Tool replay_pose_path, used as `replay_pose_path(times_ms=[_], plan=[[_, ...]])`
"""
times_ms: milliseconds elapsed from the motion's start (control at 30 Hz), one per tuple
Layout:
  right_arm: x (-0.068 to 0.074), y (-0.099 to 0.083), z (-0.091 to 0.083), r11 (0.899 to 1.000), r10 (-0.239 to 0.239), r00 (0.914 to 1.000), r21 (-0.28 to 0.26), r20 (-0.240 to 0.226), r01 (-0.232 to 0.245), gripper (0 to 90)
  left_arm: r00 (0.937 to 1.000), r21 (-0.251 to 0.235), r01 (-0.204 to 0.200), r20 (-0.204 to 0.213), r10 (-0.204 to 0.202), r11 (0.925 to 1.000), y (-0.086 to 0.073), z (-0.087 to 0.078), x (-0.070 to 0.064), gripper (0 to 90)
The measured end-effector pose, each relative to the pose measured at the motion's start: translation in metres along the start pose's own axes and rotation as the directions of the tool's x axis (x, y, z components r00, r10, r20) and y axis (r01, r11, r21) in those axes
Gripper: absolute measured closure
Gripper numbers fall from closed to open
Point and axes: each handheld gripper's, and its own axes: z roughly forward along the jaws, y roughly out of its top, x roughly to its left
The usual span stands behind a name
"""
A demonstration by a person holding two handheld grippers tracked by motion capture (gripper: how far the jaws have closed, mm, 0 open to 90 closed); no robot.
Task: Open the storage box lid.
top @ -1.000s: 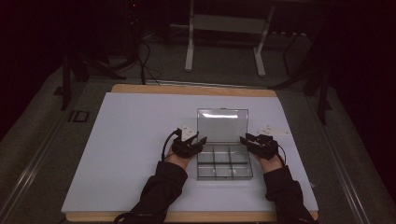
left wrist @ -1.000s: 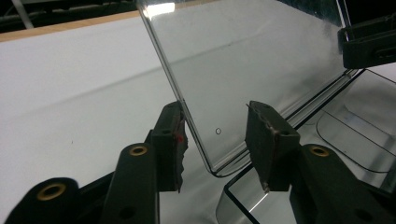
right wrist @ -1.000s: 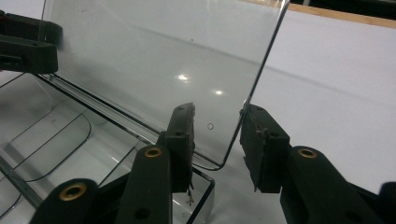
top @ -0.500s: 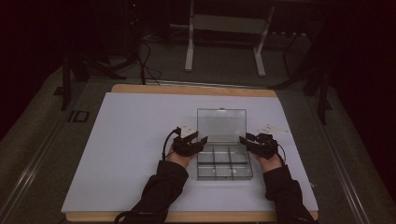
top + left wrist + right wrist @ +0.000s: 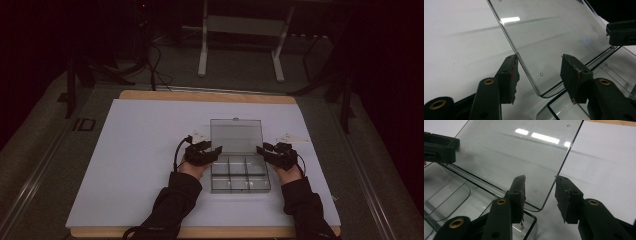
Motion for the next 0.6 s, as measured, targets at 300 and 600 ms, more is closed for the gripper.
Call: replay_pose_path(times_ms=[300, 600], plan=[[-0.0007, -0.0015, 0.0032, 1.0, 0.023, 0.9996, 0.009, -0.013, -0.023, 60.9, 0.9998, 0.004, 0.014, 0.012, -0.014, 0.9999, 0.0, 0.0014, 0.0008, 44.7], [-0.0022, 0.002, 0.0027, 0.999, 0.019, 0.9997, 0.027, -0.015, -0.019, 55.4, 0.9991, 0.004, 0.009, 0.041, -0.009, 1.0, 0.0, 0.0005, 0.0043, 43.8]])
